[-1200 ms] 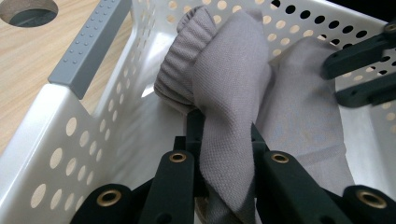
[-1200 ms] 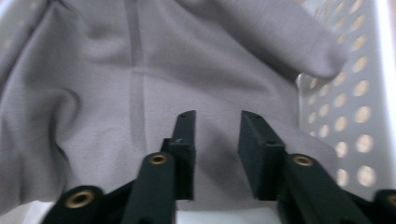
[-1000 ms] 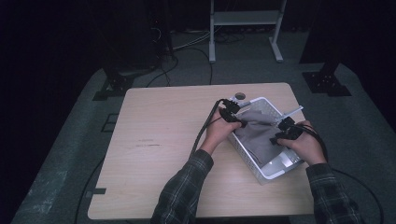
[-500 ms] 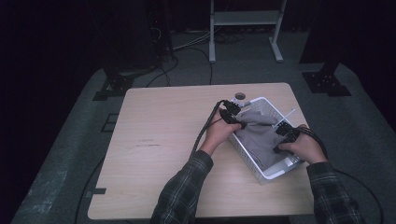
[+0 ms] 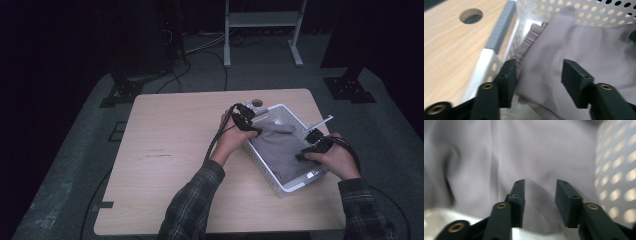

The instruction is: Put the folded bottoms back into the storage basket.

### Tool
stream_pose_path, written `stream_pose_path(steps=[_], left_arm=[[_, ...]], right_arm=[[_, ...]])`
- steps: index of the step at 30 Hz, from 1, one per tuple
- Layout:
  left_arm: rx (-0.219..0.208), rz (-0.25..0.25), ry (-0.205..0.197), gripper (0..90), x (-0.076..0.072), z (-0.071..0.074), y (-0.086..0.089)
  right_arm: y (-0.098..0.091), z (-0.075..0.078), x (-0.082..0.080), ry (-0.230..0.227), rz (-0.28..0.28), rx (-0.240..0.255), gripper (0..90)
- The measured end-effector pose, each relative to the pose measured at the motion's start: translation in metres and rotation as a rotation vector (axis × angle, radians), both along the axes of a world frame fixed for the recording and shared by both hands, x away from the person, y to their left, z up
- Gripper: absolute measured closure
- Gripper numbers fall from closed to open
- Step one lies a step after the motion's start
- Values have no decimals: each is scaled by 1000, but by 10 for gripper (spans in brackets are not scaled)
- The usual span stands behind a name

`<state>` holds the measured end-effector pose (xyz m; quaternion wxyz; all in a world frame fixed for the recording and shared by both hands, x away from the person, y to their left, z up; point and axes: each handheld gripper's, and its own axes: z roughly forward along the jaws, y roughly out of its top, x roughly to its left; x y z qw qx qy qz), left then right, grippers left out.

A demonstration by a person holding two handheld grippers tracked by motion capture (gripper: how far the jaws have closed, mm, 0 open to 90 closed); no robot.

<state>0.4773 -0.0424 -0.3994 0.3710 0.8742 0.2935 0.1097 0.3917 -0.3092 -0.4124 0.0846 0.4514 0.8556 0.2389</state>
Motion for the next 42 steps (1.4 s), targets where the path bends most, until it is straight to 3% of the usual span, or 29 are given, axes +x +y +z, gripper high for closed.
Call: stream_pose_path(steps=[5, 7, 10, 13, 16, 19, 21, 23, 29, 32, 37, 42], left_arm=[[11, -15, -26, 342, -5, 11, 12], [7, -31, -29, 312, -9, 15, 19], [11, -52, -34, 273, -17, 21, 29], [10, -65, -33, 236, -25, 24, 41], [-2, -63, -26, 215, -33, 25, 53], [-9, -53, -41, 217, -42, 22, 63], [-12, -50, -45, 252, -46, 18, 69], [-17, -49, -48, 383, -49, 13, 75], [-27, -49, 1, 763, -49, -2, 82], [-31, -35, 4, 899, -48, -8, 77], [-30, -18, 6, 900, -43, -17, 65], [-29, 3, 10, 899, -37, -24, 52]], right_arm=[[-1, 11, -13, -108, -4, 126, 462], [2, 15, -19, -165, 8, 162, 429], [9, 21, -28, -215, 35, 211, 366], [19, 23, -35, -239, 57, 239, 332], [25, 24, -40, -262, 66, 235, 335], [22, 28, -42, -294, 58, 231, 387], [14, 32, -41, -327, 41, 205, 469], [3, 34, -40, -334, 15, 193, 560], [-35, 34, -37, -377, -97, 154, 857], [-52, 33, -37, -382, -144, 144, 896], [-71, 25, -35, -368, -196, 115, 896], [-80, 12, -32, -324, -209, 95, 897]])
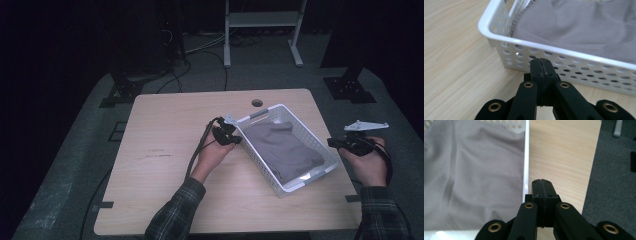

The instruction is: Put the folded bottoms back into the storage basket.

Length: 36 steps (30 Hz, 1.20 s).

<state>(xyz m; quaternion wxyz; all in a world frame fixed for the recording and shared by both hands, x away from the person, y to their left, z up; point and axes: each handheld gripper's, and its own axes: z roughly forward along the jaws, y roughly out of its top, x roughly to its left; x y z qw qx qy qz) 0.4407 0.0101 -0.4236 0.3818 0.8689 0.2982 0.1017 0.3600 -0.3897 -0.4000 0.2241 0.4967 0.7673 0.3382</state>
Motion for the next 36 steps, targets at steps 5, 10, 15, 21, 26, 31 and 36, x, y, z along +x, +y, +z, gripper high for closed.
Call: stream_pose_path(steps=[5, 10, 15, 21, 26, 31, 36], left_arm=[[3, 15, 1, 893, 5, -2, -5], [1, 24, 3, 884, 10, -1, -1], [-3, 40, 9, 883, 12, -1, 6], [1, 56, 6, 883, 14, 0, 18], [3, 66, 8, 882, 15, 1, 27], [6, 76, 7, 882, 17, 2, 31], [11, 78, 8, 882, 17, 2, 33]], right_arm=[[0, -6, 1, 44, 31, -1, 897], [3, -10, 2, 67, 92, 27, 898], [15, -9, 2, 71, 169, 43, 898], [32, -10, 1, 89, 268, 59, 898], [47, -10, 1, 97, 330, 62, 898], [57, -9, 0, 106, 381, 57, 898], [62, -8, -1, 106, 411, 56, 898]])
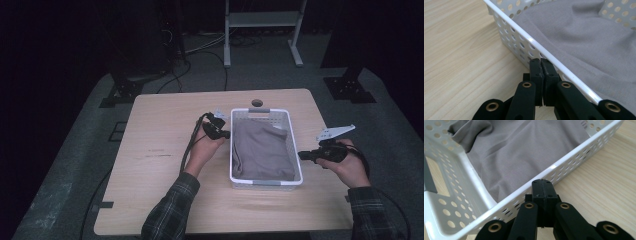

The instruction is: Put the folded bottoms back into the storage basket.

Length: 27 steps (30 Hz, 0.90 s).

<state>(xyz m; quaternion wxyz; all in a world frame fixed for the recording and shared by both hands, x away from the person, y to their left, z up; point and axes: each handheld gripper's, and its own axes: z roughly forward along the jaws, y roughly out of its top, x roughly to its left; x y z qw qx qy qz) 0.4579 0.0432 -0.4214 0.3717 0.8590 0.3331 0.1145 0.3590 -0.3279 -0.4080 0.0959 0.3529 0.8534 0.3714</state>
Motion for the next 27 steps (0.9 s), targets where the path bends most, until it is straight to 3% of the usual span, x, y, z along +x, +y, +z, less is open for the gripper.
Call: stream_pose_path(steps=[7, 9, 16, 19, 24, 27], left_arm=[[10, -2, 1, 841, -3, 0, 8], [22, -7, -1, 801, -6, 0, 12], [87, -27, -19, 530, -24, 0, 33], [92, -21, -16, 402, -32, -2, 45], [96, -18, -2, 260, -45, -5, 64], [89, -17, -16, 208, -53, -6, 76]], right_arm=[[-1, -2, 2, -26, -33, -6, 891], [-3, -4, 4, -46, -59, -5, 792], [-8, -17, 15, -121, -167, -37, 453], [-11, -19, 18, -144, -205, -45, 370], [-10, -24, 22, -137, -240, -58, 321], [-9, -28, 24, -126, -245, -72, 323]])
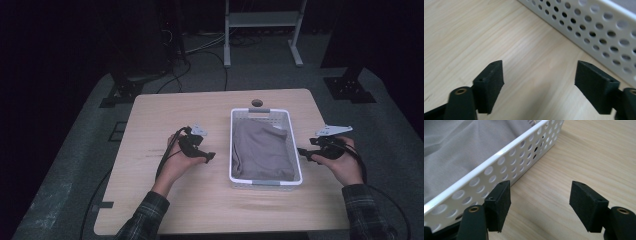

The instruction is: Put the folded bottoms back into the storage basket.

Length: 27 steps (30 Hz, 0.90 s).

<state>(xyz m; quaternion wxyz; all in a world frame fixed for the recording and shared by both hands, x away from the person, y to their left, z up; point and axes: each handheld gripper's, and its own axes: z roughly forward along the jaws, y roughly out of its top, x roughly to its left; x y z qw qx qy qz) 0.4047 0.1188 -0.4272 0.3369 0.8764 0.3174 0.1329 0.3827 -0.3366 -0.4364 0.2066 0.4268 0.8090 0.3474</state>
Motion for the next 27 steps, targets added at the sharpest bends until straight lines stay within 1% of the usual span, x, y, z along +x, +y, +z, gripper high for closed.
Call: stream_pose_path(steps=[1, 2, 4, 5, 6, 7, 9, 10, 11, 12, 13, 17, 19, 21, 22, 24, 25, 27], left_arm=[[-4, -4, -3, 191, -3, 0, 4], [-14, -5, -6, 186, -5, 0, 7], [-12, -13, -10, 164, -10, 0, 13], [-6, -22, -12, 161, -13, 0, 16], [2, -27, -10, 139, -15, -1, 19], [-4, -26, -8, 124, -17, -3, 21], [16, -27, -6, 103, -21, -8, 26], [16, -27, -6, 100, -21, -8, 26], [26, -30, 7, 96, -24, -13, 31], [25, -30, 11, 92, -26, -16, 32], [32, -34, 12, 92, -28, -17, 34], [24, -43, 9, 91, -37, -23, 38], [37, -53, 10, 89, -40, -26, 39], [35, -60, 20, 89, -43, -30, 41], [38, -61, 25, 89, -44, -33, 42], [57, -61, 36, 89, -45, -37, 44], [66, -63, 38, 89, -46, -39, 46], [62, -57, 51, 89, -46, -43, 48]], right_arm=[[0, -1, 0, 2, 0, 7, 322], [1, -3, 0, 6, -1, 3, 321], [1, -6, 0, 11, -3, 6, 321], [1, -7, 0, 16, -2, 12, 322], [0, -9, 0, 22, -2, 13, 323], [0, -10, 0, 25, -4, 11, 322], [-1, -13, 0, 36, -3, 7, 319], [-2, -15, 0, 41, -9, 2, 319], [-2, -16, -1, 45, -12, 4, 316], [-3, -18, -1, 51, -12, 7, 313], [-3, -20, 0, 58, -11, 6, 311], [-3, -27, 2, 72, -12, -14, 302], [-3, -30, 3, 80, -18, -23, 299], [-2, -33, 4, 85, -16, -28, 297], [-2, -34, 4, 89, -18, -32, 293], [-2, -38, 5, 96, -12, -39, 274], [-2, -39, 5, 99, -12, -16, 268], [-4, -41, 6, 96, -8, -4, 236]])
